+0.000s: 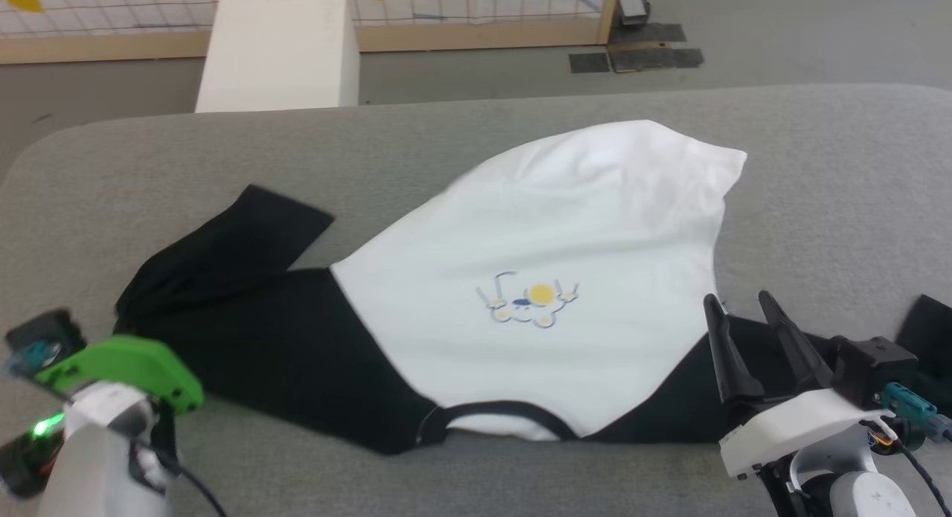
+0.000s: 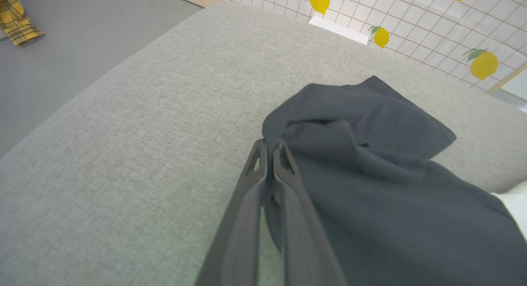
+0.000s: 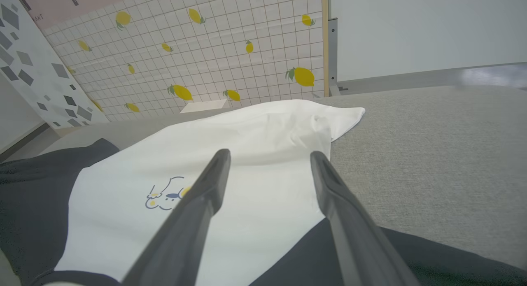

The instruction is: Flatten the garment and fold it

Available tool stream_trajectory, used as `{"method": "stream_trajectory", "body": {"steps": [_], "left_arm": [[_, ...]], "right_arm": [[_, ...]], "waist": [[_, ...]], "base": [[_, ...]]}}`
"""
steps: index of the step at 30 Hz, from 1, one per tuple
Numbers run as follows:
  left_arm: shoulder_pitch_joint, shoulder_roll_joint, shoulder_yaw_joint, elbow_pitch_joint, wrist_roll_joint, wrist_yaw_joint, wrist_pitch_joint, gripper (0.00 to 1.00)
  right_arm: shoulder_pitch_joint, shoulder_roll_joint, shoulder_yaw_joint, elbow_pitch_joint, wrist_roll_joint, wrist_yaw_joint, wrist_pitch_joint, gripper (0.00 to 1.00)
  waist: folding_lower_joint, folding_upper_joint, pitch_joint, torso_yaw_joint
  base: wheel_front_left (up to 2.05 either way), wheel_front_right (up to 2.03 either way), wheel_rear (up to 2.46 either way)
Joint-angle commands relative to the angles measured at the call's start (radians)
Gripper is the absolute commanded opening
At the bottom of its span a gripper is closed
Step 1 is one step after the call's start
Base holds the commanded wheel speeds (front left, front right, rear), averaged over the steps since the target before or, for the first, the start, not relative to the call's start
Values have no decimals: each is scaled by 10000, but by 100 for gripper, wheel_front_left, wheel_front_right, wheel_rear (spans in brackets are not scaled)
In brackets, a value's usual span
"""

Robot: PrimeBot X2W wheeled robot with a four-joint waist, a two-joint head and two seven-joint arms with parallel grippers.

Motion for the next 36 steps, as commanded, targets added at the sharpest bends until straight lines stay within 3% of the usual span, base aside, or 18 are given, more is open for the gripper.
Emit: {"method": "stream_trajectory", "body": {"steps": [1,4,5,6,9,14,17,25,36], "left_arm": [[444,160,146,-237,-82,160,7,0],[1189,123,322,-866,-264,235,141,0],[1358,38,350,-1038,-380,173,156,24],[1551,-81,374,-1241,-506,113,150,100],[2018,-376,326,-1821,-643,-80,-198,100],[2542,-1076,202,-2932,-694,-658,-2071,100],[2706,-1380,-37,-3445,-419,-924,-2667,100],[2908,-1892,-333,-4767,982,-1244,-2863,100],[2436,-2038,-337,-4829,1218,-1511,-2866,100]], "right_arm": [[135,1,21,-55,-31,-15,47,100],[174,1,11,-53,-10,-15,80,100],[183,1,-1,-50,-9,-15,89,100],[190,1,-8,-44,-9,-15,105,100],[203,1,-58,0,-16,-15,142,100],[228,1,-444,117,-103,-15,326,100],[217,1,-836,236,-193,-15,512,100],[-200,1,-1794,865,-653,-15,2138,100],[-3024,1,-1991,2960,-1761,-15,4895,100]], "waist": [[0,74,-145,297],[0,74,-172,425],[0,74,-176,455],[0,74,-180,479],[0,74,-192,533],[0,74,-158,602],[0,74,-136,662],[0,74,-47,866],[0,74,588,1380]], "base": [[0,0,0],[0,0,0],[0,0,0],[0,0,0],[0,0,0],[0,0,0],[0,0,0],[0,0,0],[0,0,0]]}}
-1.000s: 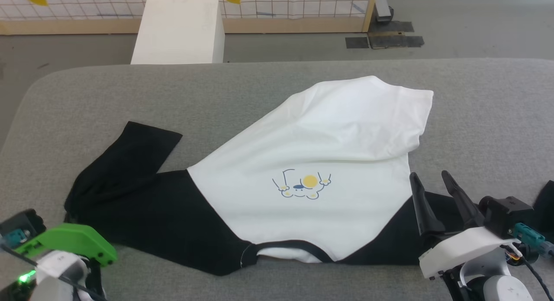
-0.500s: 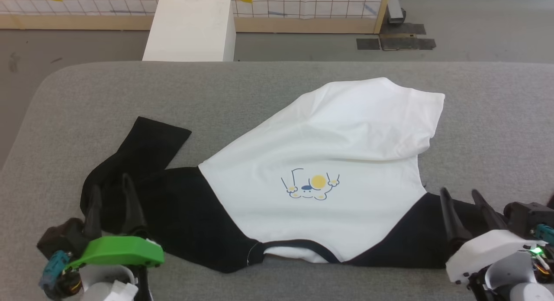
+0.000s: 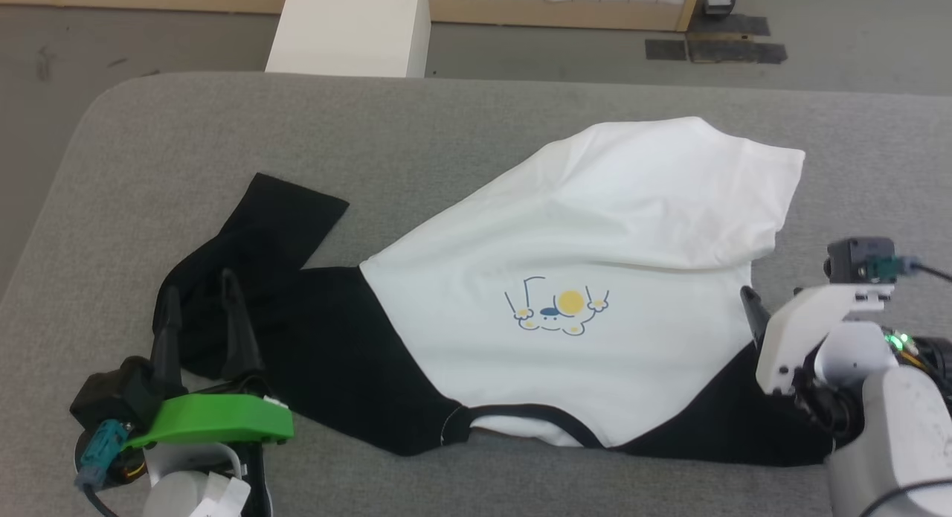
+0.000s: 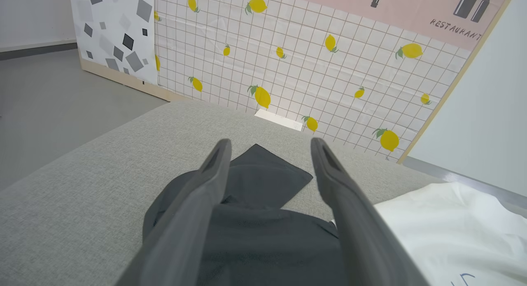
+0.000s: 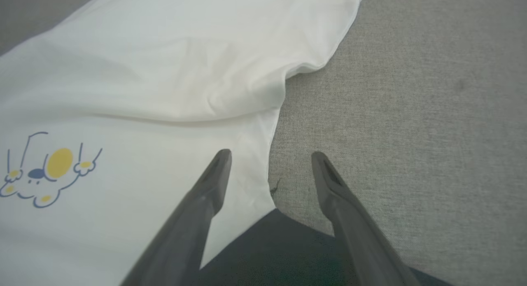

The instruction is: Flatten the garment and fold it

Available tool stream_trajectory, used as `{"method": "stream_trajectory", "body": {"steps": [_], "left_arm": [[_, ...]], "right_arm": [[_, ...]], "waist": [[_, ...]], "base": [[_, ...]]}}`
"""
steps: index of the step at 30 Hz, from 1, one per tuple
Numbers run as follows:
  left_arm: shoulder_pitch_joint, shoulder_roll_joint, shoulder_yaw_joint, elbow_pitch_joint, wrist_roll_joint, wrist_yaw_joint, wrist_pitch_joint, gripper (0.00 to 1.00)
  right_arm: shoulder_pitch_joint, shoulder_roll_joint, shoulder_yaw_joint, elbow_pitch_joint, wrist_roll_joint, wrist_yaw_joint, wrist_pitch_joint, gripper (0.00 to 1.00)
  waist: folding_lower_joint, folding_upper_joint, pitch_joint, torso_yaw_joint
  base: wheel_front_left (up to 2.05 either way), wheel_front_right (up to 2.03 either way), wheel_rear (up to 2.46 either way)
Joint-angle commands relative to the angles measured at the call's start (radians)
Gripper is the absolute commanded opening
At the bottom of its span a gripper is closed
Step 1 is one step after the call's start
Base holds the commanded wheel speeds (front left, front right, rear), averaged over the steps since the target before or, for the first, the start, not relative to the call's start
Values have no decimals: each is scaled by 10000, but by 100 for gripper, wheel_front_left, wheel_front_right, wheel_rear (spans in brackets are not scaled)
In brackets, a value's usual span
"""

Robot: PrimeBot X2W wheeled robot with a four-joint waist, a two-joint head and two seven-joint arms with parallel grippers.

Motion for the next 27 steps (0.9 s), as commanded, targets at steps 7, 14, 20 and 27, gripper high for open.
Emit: {"method": "stream_trajectory", "body": {"steps": [7,14,20,27], "left_arm": [[-517,-48,-360,77,-165,76,-46,100],[-676,-49,-494,-26,-275,157,-47,100],[-807,-50,-645,-141,-337,213,-47,100],[-976,-50,-867,-238,-363,268,-47,100]], "right_arm": [[-1710,-7,-779,1702,-800,-15,925,100],[-2532,-7,-1020,2687,-1285,-15,1289,42],[-3079,-118,-1062,2570,-1716,-15,695,0],[-4530,-392,-485,2629,-2365,-15,-953,0]], "waist": [[0,74,698,612],[0,74,1018,885],[0,74,1223,1069],[0,74,1493,1317]], "base": [[0,0,0],[0,0,0],[0,0,0],[0,0,0]]}}
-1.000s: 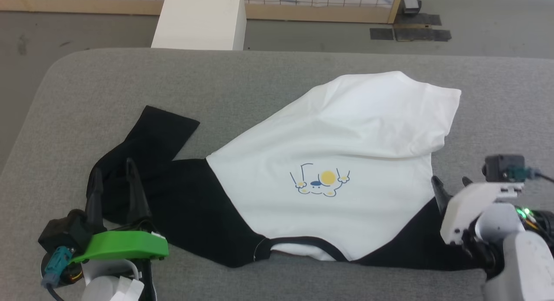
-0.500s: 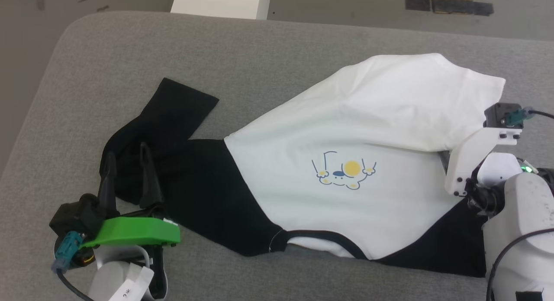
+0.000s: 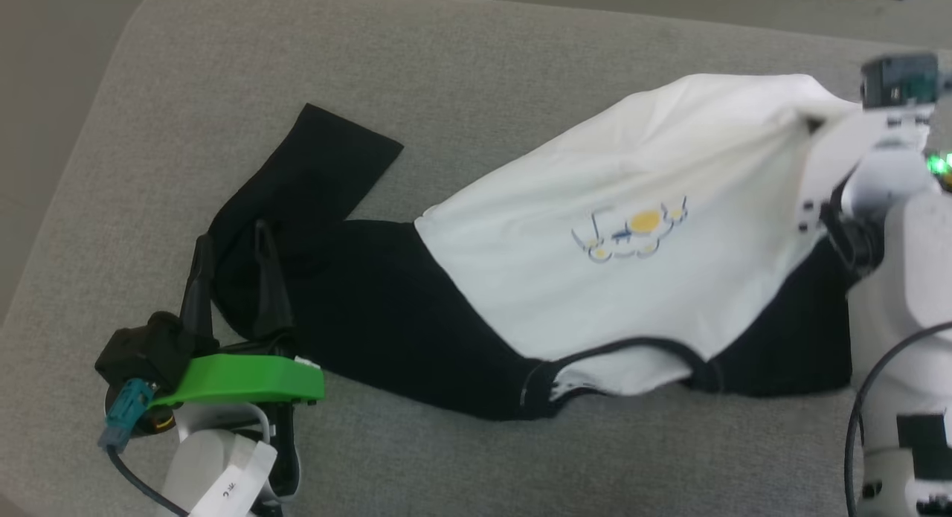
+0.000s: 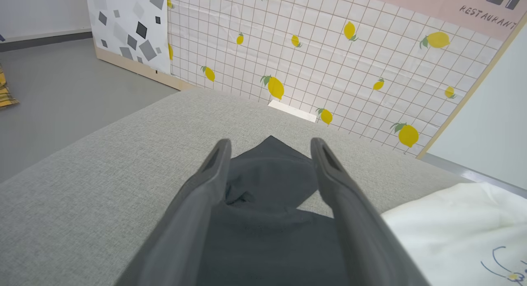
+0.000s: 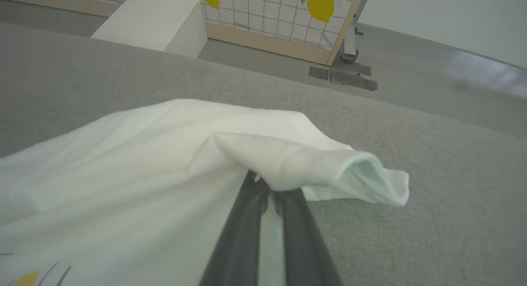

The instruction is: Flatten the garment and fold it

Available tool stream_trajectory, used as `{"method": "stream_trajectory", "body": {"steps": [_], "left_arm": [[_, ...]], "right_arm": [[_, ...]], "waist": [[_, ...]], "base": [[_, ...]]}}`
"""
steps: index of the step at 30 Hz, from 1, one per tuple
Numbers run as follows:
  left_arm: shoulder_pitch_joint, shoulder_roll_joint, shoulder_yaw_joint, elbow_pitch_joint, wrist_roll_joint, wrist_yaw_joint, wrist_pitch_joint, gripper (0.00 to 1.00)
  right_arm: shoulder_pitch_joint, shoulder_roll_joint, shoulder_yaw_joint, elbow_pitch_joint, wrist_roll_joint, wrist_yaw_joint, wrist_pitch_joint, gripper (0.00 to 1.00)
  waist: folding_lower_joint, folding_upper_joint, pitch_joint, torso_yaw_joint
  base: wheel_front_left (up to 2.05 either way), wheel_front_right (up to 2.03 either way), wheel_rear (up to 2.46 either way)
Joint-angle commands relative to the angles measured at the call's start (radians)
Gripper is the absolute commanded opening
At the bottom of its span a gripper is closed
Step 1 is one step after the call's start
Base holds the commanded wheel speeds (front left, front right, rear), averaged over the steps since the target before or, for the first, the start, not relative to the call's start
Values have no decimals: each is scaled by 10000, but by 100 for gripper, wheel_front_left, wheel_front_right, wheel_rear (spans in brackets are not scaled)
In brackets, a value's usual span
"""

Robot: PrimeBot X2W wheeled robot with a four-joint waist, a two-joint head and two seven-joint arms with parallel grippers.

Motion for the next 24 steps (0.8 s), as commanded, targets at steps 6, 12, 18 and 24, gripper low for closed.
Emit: {"method": "stream_trajectory", "body": {"steps": [6,12,18,24], "left_arm": [[-254,-27,-244,-23,-147,91,-47,100],[-142,-27,-356,20,-192,165,-47,100],[176,-28,-224,136,-122,187,-47,100],[651,-28,-128,343,123,52,-47,100]], "right_arm": [[-1187,-174,582,991,-290,-15,-635,0],[-1221,-147,639,2017,88,-15,-580,100],[-222,-60,418,1555,1077,-15,-1670,100],[1882,42,1584,-618,2121,-15,-3204,100]], "waist": [[0,74,253,410],[0,74,95,544],[0,74,-489,288],[0,74,-1252,-151]], "base": [[0,0,0],[0,0,0],[0,0,0],[0,0,0]]}}
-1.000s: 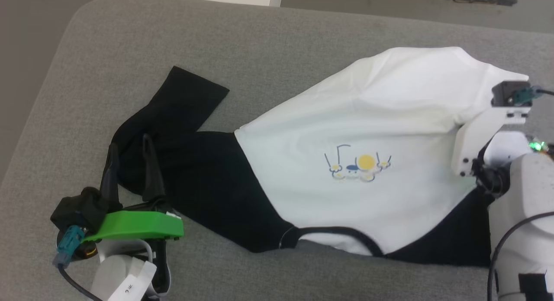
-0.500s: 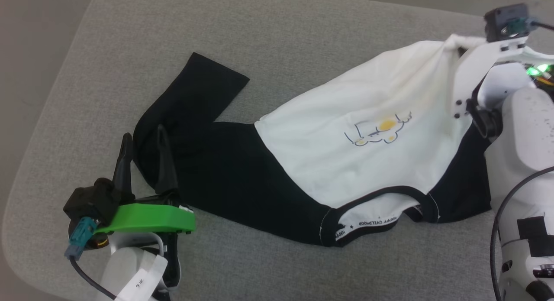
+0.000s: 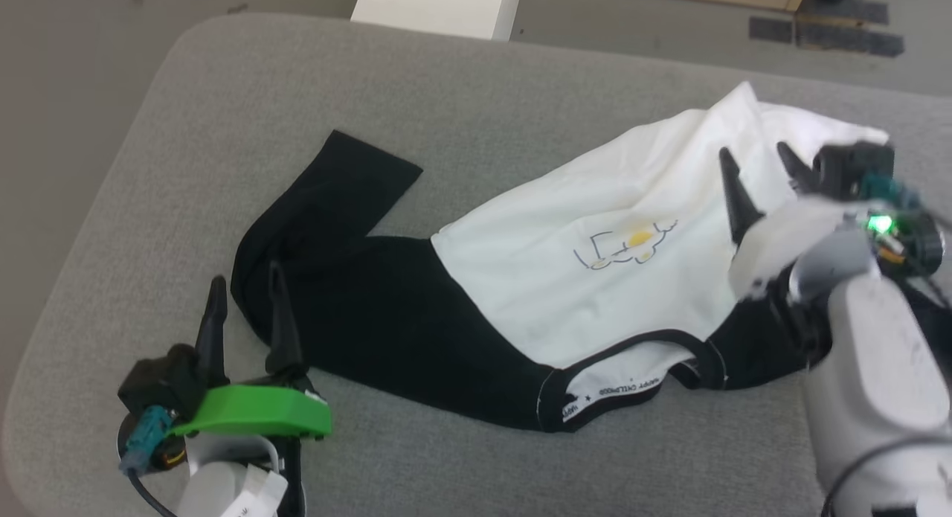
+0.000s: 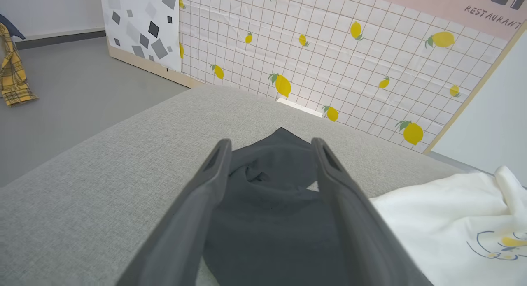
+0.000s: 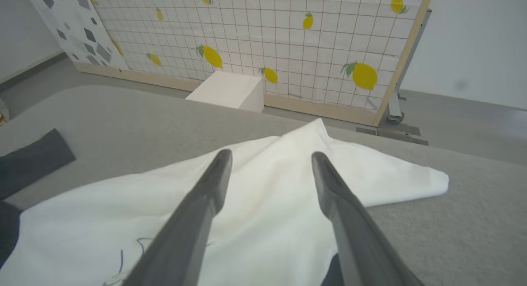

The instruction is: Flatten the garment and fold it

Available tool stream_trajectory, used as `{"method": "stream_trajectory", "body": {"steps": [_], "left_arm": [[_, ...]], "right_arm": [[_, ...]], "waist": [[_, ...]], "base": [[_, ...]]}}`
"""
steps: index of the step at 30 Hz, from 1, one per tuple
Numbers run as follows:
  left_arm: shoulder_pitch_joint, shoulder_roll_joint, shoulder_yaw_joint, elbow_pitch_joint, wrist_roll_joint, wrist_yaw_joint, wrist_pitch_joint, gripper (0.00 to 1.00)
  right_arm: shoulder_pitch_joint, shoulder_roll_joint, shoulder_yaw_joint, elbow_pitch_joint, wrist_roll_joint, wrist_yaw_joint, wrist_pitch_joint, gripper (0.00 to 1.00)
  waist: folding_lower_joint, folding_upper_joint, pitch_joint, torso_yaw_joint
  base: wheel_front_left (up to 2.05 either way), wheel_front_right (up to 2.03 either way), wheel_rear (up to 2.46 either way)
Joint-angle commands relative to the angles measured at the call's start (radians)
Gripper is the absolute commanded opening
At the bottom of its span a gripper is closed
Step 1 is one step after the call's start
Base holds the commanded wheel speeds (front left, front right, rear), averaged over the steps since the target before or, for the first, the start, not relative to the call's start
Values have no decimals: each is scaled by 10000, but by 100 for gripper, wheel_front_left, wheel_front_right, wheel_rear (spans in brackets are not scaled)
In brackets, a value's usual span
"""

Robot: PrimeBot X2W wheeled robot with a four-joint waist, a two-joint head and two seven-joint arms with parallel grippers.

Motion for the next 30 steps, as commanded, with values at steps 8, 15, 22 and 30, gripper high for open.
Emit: {"method": "stream_trajectory", "body": {"steps": [8,15,22,30], "left_arm": [[714,254,-554,506,518,-616,239,100],[1042,636,-1366,702,665,-1060,1850,100],[1203,712,-2211,970,713,-1256,3695,100],[1098,618,-2673,1464,585,-1209,5162,100]], "right_arm": [[3762,161,62,-3430,573,-15,-448,100],[5537,280,-419,-4668,1166,-15,-22,100],[5935,284,-362,-4850,1622,-15,108,100],[6027,285,-263,-4924,1759,-15,214,100]], "waist": [[-1,74,-1256,-759],[-1,74,-1568,-924],[-1,74,-1689,-1130],[-1,74,-1721,-1321]], "base": [[0,0,0],[0,0,0],[0,0,0],[0,0,0]]}}
